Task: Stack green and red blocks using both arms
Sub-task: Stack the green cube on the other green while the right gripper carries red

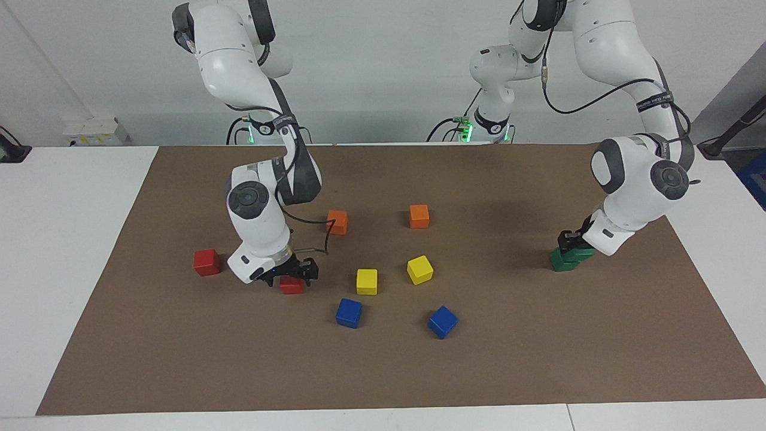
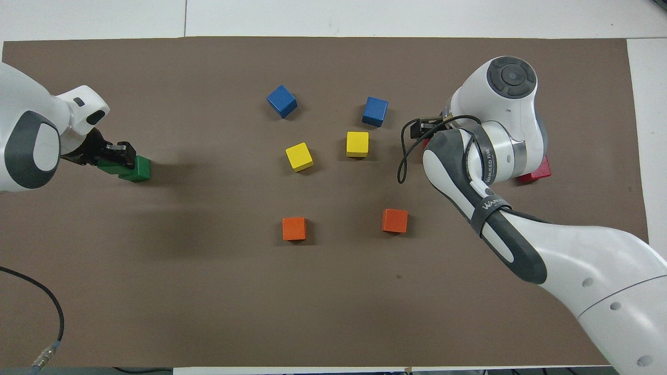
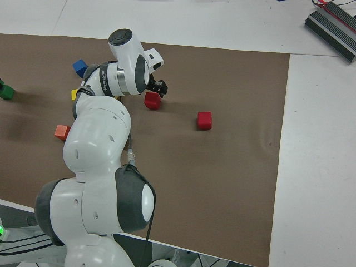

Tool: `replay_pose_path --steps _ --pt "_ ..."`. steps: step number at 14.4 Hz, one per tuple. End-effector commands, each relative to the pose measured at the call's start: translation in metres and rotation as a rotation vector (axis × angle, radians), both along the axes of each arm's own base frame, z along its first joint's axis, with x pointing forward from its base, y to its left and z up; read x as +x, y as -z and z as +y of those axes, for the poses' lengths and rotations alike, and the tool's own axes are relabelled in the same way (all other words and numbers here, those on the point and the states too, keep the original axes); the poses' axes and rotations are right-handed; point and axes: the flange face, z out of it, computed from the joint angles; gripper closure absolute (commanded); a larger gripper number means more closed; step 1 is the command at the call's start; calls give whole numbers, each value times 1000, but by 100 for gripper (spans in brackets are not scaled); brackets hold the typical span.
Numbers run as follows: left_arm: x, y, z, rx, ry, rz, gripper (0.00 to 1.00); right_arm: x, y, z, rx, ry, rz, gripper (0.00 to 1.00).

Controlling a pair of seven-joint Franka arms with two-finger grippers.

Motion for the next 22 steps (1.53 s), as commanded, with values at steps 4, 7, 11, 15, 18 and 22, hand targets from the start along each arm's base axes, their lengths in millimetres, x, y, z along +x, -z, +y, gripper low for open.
replay_pose_path --steps 4,7,11,15,18,22 --pt "-15 -4 4 8 -7 -30 100 -8 23 4 14 18 -6 11" --pt "-14 -2 -2 9 -25 -38 100 -10 16 6 5 13 27 100" --pt "-15 3 -3 9 -20 -46 100 0 -36 -8 -15 -6 37 100" --pt "-19 8 -5 8 -18 -52 100 4 -89 -106 -17 -132 25 100" --pt "-21 11 -5 8 -16 -51 100 -5 -109 -167 -17 -230 36 100" --pt "-24 16 -6 8 -17 -57 75 -31 -105 -211 -8 -230 78 100"
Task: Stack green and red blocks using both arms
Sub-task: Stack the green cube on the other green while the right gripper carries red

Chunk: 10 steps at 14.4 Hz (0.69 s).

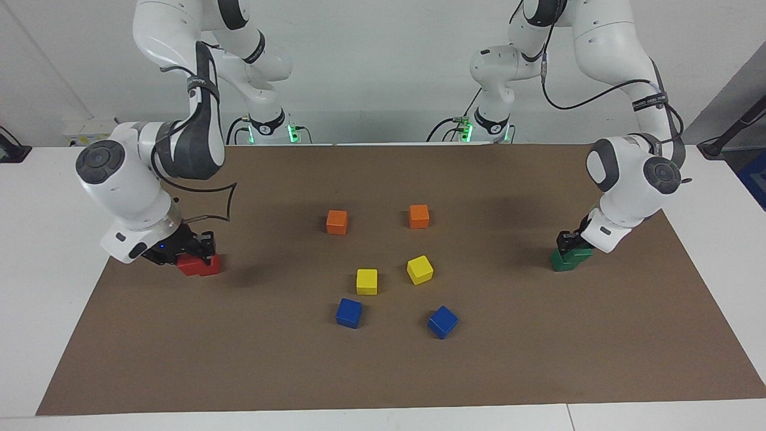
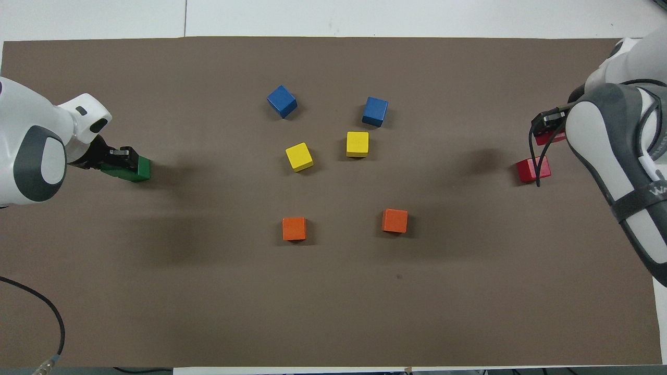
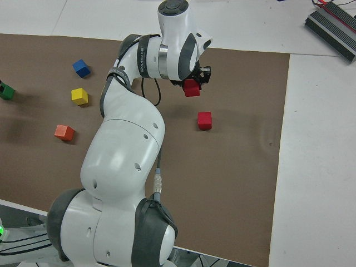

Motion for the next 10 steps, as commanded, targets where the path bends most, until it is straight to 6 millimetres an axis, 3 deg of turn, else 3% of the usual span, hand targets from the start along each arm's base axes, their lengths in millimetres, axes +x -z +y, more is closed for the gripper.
replay_pose_path --steps 1,2,5,10 --pt "-13 6 -3 9 -6 -10 50 -30 12 -13 8 -22 36 100" --pt "-14 7 -3 9 -5 -13 4 -34 18 -16 8 -23 37 100" --pt "-17 11 -4 9 -5 -24 0 -56 37 -29 6 -34 13 100" --pt "-15 7 -8 10 1 -27 0 -64 55 -25 6 -27 2 100"
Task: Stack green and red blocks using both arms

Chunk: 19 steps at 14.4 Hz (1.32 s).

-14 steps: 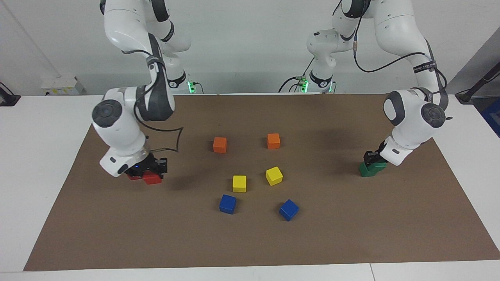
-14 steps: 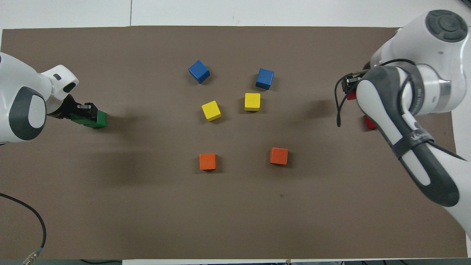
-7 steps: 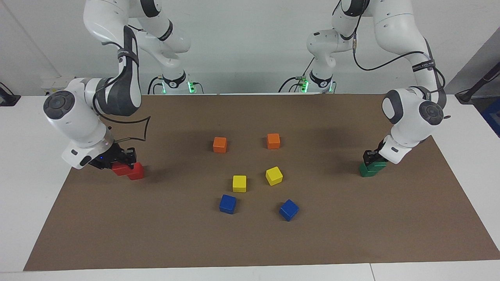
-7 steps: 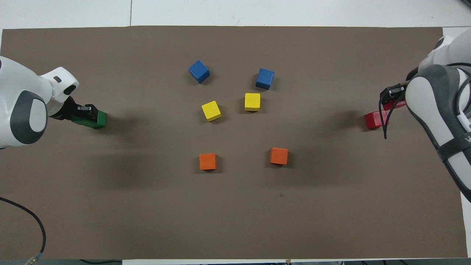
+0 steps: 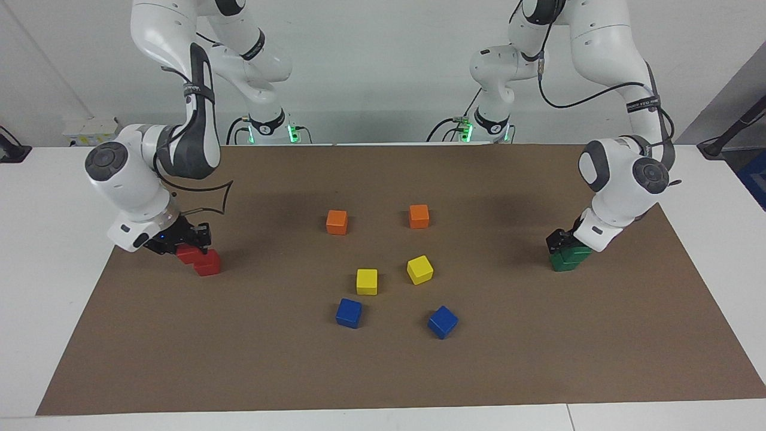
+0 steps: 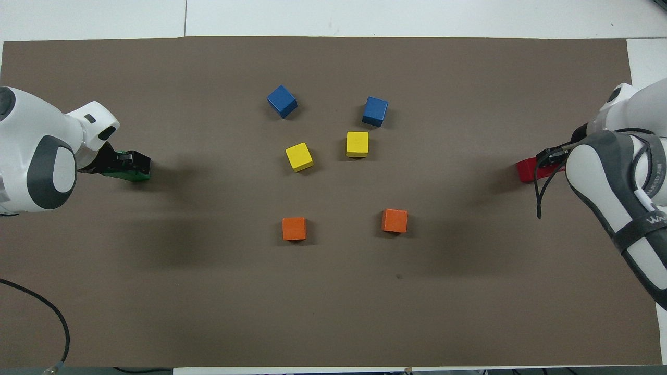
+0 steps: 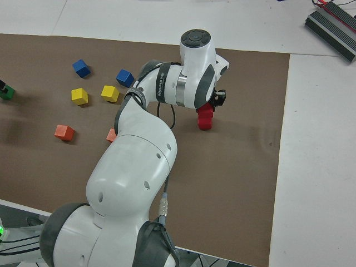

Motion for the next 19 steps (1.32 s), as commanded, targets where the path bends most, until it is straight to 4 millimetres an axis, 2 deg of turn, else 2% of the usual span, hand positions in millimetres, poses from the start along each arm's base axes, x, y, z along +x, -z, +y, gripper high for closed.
replay_pose_path --steps 1,3,6,8,11,14,16,19 --pt "-3 -14 -2 10 -7 -25 0 -12 3 5 2 -14 -11 100" --pt "-1 -33 -5 12 2 -48 0 -14 10 4 1 -21 -27 100" --pt "0 -41 13 18 -9 -69 0 -14 15 5 1 -36 -24 100" --pt "5 -55 30 20 -20 -88 0 -13 16 6 -1 -47 -38 100" --pt "11 -85 30 22 -37 -93 0 -14 18 4 0 -84 -41 100" --pt "15 -125 27 22 -40 -63 0 -14 18 5 0 -82 -44 100" --pt "10 -149 23 20 -39 -70 0 -14 18 4 -1 -78 -45 100" --pt "-1 -170 21 19 -38 -72 0 -14 22 2 1 -71 -38 100"
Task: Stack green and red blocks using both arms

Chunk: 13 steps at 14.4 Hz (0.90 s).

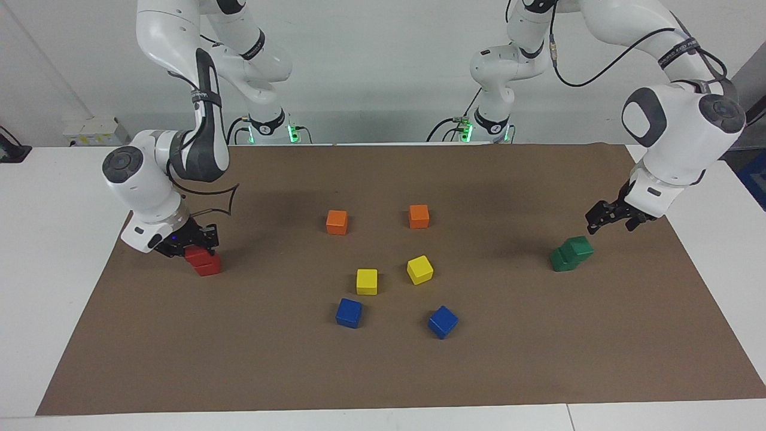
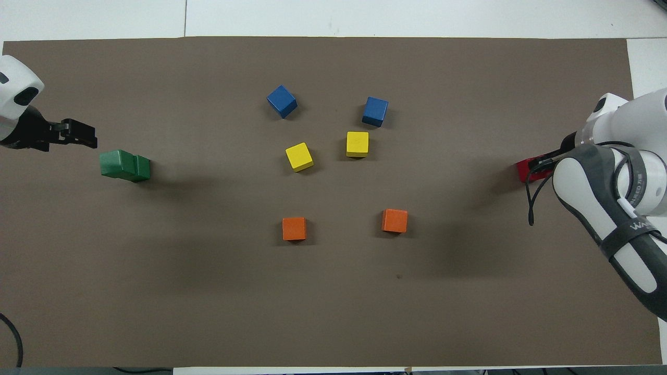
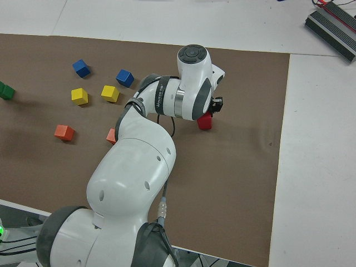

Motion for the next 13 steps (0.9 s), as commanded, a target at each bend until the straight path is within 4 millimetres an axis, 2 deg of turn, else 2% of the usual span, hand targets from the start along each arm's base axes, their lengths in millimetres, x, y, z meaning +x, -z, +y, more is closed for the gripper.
replay_pose_path --steps 1,4,9,12,13 --pt "-17 -22 0 3 -10 20 0 -6 -1 -4 -1 -13 -15 100" --pt "-37 -44 -1 7 -11 34 0 -6 -1 -4 -1 -11 -15 100" --pt "-44 -47 -19 7 16 60 0 -6 0 -3 -1 -10 -14 100" --pt "-44 -49 -20 -2 16 55 0 -6 0 -2 0 -7 -14 100" --pt "-48 -47 -27 -4 29 69 0 -6 0 -1 0 -7 -14 100"
